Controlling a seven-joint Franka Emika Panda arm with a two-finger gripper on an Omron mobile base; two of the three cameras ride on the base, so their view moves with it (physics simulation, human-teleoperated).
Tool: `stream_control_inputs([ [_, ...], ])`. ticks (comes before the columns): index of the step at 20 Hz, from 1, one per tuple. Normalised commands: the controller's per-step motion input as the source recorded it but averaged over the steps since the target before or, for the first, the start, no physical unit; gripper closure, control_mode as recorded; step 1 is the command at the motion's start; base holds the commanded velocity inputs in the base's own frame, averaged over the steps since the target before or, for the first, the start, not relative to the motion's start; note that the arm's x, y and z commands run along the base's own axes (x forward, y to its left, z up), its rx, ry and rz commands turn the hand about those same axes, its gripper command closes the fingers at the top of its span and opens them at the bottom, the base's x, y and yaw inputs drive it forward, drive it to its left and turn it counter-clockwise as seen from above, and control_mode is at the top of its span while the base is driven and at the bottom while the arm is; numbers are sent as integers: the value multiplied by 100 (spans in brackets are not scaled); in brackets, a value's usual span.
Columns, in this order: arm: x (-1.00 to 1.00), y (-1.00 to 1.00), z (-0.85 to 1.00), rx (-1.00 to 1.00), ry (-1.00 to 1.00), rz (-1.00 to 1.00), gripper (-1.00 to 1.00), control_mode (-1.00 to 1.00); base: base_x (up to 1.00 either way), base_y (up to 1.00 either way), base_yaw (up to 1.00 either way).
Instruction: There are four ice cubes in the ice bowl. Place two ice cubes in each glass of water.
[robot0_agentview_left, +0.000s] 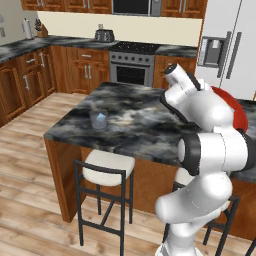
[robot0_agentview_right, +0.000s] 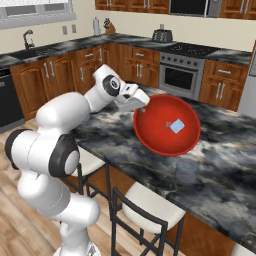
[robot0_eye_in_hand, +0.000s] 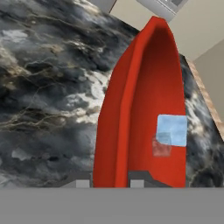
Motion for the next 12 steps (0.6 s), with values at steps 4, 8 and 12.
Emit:
stream_control_inputs([
  [4, 0, -13, 10, 0, 0, -5, 100, -100, 0, 0, 0],
  [8, 6, -3, 0, 0, -1, -4, 100, -100, 0, 0, 0],
  [12, 6, -5, 0, 0, -1, -4, 100, -100, 0, 0, 0],
])
